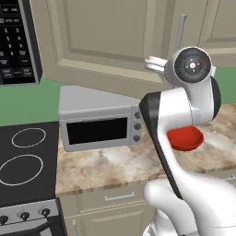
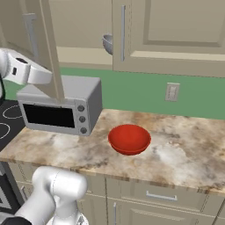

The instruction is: Open the cabinet and setup a tea strainer by placing it in the bowl upright.

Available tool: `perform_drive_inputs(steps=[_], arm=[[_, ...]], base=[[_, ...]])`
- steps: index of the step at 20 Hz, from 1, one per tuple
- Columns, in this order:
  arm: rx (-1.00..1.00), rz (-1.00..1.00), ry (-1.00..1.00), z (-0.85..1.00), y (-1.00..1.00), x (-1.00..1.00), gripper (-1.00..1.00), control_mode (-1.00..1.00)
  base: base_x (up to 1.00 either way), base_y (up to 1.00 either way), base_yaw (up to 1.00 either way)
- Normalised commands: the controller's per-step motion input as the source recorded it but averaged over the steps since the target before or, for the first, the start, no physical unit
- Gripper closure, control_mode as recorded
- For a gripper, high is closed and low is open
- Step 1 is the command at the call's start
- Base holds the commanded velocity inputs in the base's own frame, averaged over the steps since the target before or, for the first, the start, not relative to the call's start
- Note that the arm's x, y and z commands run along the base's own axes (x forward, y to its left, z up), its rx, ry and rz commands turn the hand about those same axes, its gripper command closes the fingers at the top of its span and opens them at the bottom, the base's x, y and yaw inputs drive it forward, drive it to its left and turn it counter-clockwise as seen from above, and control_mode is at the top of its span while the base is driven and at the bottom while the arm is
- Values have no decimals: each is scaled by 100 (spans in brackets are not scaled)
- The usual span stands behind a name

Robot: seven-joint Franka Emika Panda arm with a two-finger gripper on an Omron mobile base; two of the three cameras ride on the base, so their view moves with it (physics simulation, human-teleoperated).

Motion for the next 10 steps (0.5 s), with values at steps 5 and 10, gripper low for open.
perform_drive_inputs(steps=[5, 10], arm=[[-2, -2, 0, -10, 21, -19, 100, -100], [-1, -4, 0, -2, 0, 0, 100, -100]], base=[[0, 0, 0], [0, 0, 0]])
